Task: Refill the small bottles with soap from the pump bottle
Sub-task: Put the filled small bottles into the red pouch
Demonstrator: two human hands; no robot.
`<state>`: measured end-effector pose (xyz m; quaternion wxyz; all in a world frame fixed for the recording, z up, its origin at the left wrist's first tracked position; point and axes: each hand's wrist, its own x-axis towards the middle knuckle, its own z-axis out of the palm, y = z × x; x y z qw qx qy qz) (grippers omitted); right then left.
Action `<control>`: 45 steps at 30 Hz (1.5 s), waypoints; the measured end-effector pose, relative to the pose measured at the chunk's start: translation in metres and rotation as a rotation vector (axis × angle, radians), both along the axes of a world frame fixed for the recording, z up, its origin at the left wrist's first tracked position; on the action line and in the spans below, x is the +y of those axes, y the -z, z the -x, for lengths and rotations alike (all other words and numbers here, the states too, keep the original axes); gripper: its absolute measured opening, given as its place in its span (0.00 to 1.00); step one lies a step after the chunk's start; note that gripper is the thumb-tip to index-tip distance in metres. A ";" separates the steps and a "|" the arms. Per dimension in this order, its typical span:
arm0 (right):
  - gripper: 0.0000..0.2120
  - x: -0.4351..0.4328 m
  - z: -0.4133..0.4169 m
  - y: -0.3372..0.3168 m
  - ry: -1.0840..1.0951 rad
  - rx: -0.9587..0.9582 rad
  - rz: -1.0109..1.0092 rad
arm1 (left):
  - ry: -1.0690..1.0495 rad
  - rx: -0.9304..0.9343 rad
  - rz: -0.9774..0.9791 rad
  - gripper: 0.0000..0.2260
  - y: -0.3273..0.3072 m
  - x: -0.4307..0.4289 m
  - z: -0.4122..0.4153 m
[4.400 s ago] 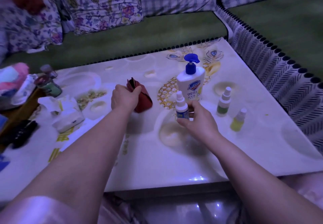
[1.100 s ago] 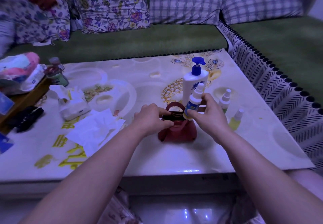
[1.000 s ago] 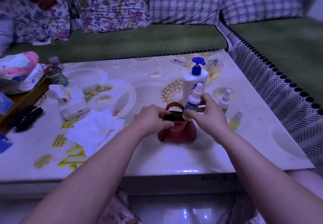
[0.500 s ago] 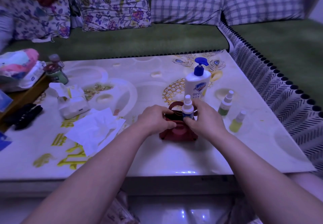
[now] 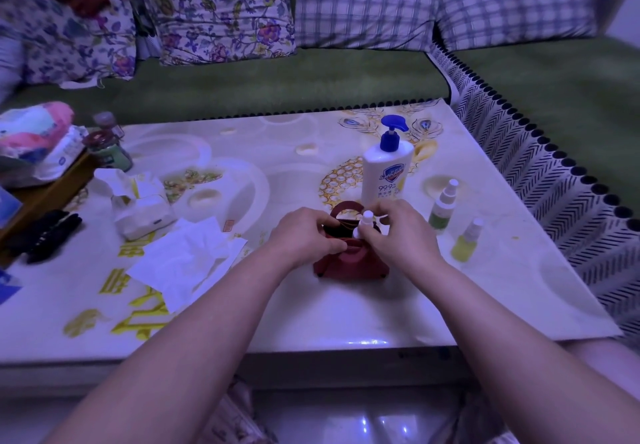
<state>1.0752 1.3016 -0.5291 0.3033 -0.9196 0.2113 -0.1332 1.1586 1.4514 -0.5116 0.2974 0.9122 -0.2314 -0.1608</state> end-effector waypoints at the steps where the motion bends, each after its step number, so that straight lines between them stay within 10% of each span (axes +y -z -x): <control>1: 0.10 0.000 0.001 -0.001 -0.002 -0.004 -0.006 | -0.002 0.003 0.011 0.16 -0.001 0.000 0.001; 32: 0.15 -0.095 0.004 -0.019 0.373 0.090 0.022 | -0.194 -0.147 0.189 0.02 -0.021 -0.034 -0.004; 45: 0.09 -0.071 0.010 -0.061 0.304 -0.248 -0.114 | -0.141 -0.213 -0.053 0.09 -0.007 -0.014 0.000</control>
